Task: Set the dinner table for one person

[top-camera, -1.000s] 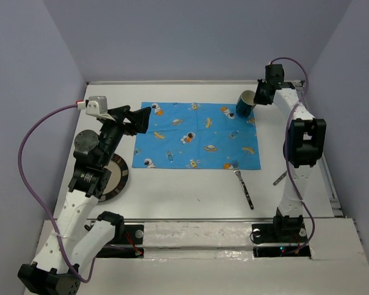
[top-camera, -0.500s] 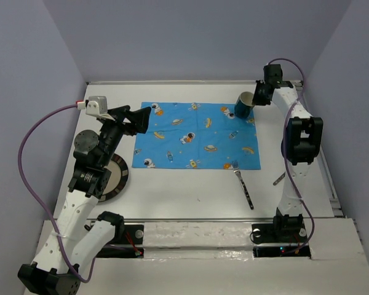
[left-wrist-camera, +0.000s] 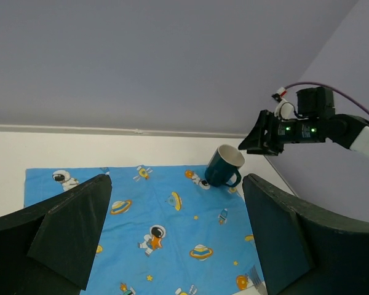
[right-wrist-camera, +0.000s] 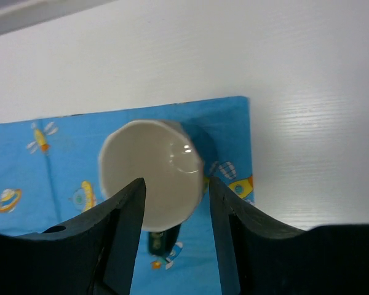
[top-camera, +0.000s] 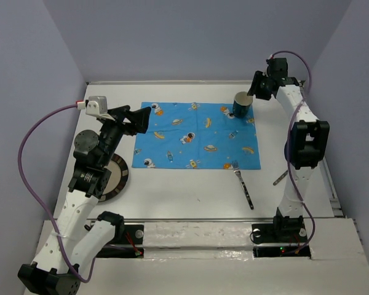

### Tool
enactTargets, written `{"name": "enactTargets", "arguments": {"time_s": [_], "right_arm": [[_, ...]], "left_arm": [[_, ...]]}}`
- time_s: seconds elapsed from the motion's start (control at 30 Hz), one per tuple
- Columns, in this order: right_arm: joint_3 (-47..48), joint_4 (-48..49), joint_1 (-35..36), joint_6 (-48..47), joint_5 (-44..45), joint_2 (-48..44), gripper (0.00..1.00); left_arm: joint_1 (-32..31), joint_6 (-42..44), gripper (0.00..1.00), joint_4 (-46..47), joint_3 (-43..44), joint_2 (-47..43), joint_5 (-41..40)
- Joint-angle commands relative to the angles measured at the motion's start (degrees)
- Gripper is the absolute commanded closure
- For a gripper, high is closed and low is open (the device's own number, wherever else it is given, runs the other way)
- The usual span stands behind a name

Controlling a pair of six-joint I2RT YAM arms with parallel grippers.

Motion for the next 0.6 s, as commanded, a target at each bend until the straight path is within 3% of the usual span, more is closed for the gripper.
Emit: {"name": "enactTargets", "arguments": {"time_s": [0.0,0.07,0.1,0.13,0.17,0.23,0.27,0.37,0.57], "right_arm": [[-8.3,10.5,2.6,3.0,-5.6,-13.4,0.48],[-15.2,20.1,6.7,6.3,-7.8,-20.3,0.48],[-23.4,24.8,9.0,7.7,-9.9,-22.6,0.48],[-27.2,28.8,15.2,10.4,-10.3,-25.9,0.48],[-30.2,36.3,18.7,11.6,-11.1,-26.7,0.48],[-35.8,42.4,25.4,14.5,-11.3,-26.3,0.48],[-36.8,48.1,31.2,18.1,-11.5,-24.3,0.48],[-37.0,56.7,39.6,25.7,-11.6,-17.5,0.48],[-26.6,59.7,47.6,32.6,-9.5,-4.2,0.48]], "left_arm": [[0.7,0.2,0.01,2.4,0.1,-0.7,-0.1],[1.2,0.1,0.01,2.5,0.1,-1.6,-0.2],[1.5,0.2,0.01,2.5,0.1,-1.8,-0.3],[2.1,0.3,0.01,2.5,0.1,-2.2,-0.5],[2.4,0.3,0.01,2.5,0.1,-2.9,-0.9],[3.1,0.5,0.01,2.5,0.0,-3.6,-1.9],[3.9,0.6,0.01,2.4,0.0,-4.0,-2.9],[4.8,1.3,0.01,1.8,0.1,-4.7,-4.7],[6.3,1.2,0.01,1.8,0.2,-5.3,-4.9]]}}
